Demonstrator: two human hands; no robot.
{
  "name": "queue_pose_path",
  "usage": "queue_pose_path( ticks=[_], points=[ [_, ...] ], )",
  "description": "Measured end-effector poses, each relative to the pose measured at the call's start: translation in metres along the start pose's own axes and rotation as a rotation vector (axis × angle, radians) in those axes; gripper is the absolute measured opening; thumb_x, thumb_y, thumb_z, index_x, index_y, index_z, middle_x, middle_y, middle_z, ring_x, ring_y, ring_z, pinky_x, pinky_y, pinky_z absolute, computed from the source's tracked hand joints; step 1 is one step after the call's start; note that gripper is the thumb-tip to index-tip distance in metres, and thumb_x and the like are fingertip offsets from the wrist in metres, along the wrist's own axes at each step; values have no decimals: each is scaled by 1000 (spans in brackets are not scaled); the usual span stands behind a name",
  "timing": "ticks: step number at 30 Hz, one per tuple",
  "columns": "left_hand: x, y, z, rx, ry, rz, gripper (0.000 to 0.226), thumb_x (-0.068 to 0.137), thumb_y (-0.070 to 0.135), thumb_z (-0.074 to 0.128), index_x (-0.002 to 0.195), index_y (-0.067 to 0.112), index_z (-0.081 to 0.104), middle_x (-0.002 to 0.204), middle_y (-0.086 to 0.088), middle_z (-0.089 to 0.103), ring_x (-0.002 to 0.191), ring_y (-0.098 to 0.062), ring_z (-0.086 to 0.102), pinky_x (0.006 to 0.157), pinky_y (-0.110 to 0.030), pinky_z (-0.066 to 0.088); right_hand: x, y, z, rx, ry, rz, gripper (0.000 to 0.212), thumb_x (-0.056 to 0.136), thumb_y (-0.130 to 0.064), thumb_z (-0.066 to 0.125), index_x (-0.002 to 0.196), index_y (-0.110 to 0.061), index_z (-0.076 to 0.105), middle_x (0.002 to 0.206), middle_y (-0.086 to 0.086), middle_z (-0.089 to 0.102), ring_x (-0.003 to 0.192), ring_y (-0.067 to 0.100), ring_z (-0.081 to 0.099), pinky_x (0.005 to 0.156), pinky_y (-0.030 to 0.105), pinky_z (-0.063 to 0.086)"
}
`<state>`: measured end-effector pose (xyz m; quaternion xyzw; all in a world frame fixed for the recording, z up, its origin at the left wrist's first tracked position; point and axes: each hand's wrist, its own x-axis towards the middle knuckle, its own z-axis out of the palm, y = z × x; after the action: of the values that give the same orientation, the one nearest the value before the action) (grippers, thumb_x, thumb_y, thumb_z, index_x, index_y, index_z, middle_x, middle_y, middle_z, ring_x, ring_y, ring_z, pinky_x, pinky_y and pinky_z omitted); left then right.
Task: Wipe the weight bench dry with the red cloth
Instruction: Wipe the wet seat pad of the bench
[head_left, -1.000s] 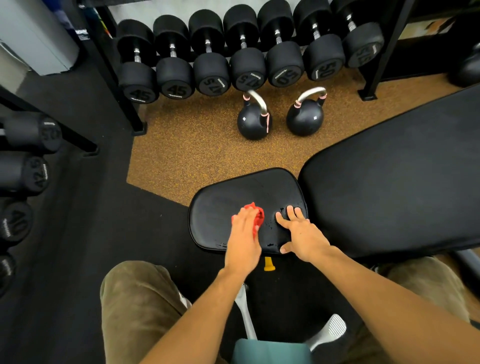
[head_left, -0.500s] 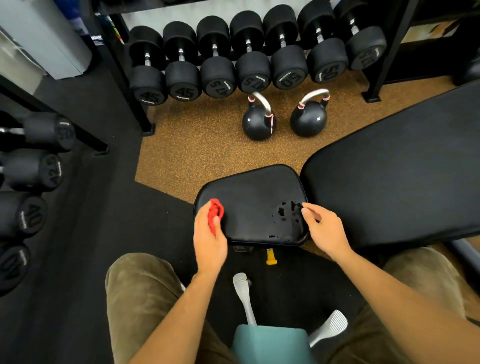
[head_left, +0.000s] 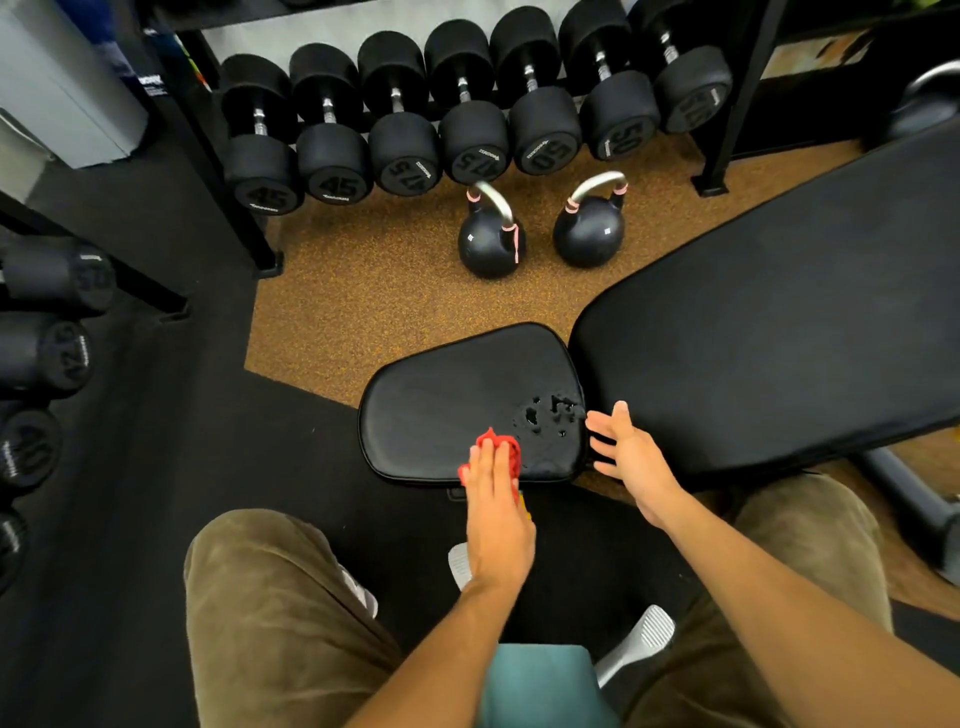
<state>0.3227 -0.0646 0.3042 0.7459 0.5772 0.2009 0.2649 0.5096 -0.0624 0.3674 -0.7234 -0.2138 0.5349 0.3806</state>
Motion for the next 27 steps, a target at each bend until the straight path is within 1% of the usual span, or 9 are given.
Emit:
queue_pose_path(
  ticks=[7, 11, 14, 17, 19, 21, 24, 25, 27],
  points=[
    [-2, 23, 21, 47, -134, 137, 77, 97, -1, 56, 163, 17, 21, 171, 2, 10, 159, -14, 1, 127, -35, -6, 5, -4, -6, -25, -45, 43, 72, 106, -62, 13, 154, -20, 46, 158, 0, 47, 146, 22, 44, 123, 48, 33],
    [0, 38, 16, -112, -245, 196, 59, 105, 8, 49, 160, 24, 32, 169, 10, 20, 157, -5, 5, 129, -32, 6, 11, -19, -9, -62, -69, 94, 78, 104, -66, 10, 154, -17, 45, 158, 3, 48, 144, 24, 47, 123, 50, 31],
    [2, 45, 7, -306, -336, 173, 48, 109, 17, 45, 156, 26, 40, 165, 9, 34, 155, -3, 20, 129, -32, 17, 14, -26, -13, -147, -89, 116, 86, 99, -74, 9, 151, -19, 51, 155, 2, 52, 138, 23, 52, 123, 50, 31],
    [5, 39, -15, -461, -236, 61, 45, 108, 21, 49, 152, 27, 46, 155, 9, 48, 145, -2, 39, 123, -32, 33, 14, -33, -16, -180, -128, 136, 91, 97, -76, 9, 152, -16, 49, 155, 2, 51, 140, 22, 50, 120, 49, 36],
    [11, 23, -33, -481, -87, -2, 43, 107, 21, 50, 151, 25, 49, 150, 10, 52, 140, 0, 45, 120, -29, 36, 12, -37, -15, -202, -156, 147, 92, 96, -77, 9, 154, -16, 45, 158, 2, 48, 144, 22, 45, 120, 48, 35],
    [22, 1, -52, -426, 83, -40, 42, 107, 20, 51, 149, 19, 51, 148, 6, 54, 139, -4, 47, 120, -30, 36, 12, -39, -13, -236, -177, 151, 93, 95, -78, 9, 157, -16, 40, 161, 2, 43, 147, 22, 42, 122, 48, 34],
    [43, -36, -75, -292, 212, -90, 42, 108, 21, 47, 149, 13, 50, 151, -3, 52, 142, -9, 42, 120, -31, 32, 15, -39, -10, -307, -172, 139, 98, 91, -82, 8, 158, -18, 39, 158, 2, 47, 144, 23, 45, 120, 46, 37],
    [48, -47, -79, -258, 216, -115, 42, 109, 22, 46, 150, 13, 49, 153, -3, 50, 143, -8, 39, 121, -32, 30, 15, -39, -10, -333, -163, 135, 101, 88, -85, 8, 157, -19, 41, 152, 1, 53, 140, 23, 49, 118, 46, 39],
    [55, -69, -82, -184, 193, -163, 43, 109, 23, 44, 151, 15, 47, 157, -5, 46, 149, -16, 34, 123, -42, 29, 15, -40, -10, -355, -159, 135, 106, 84, -88, 8, 157, -19, 42, 148, 2, 56, 138, 22, 51, 118, 45, 40]
  ],
)
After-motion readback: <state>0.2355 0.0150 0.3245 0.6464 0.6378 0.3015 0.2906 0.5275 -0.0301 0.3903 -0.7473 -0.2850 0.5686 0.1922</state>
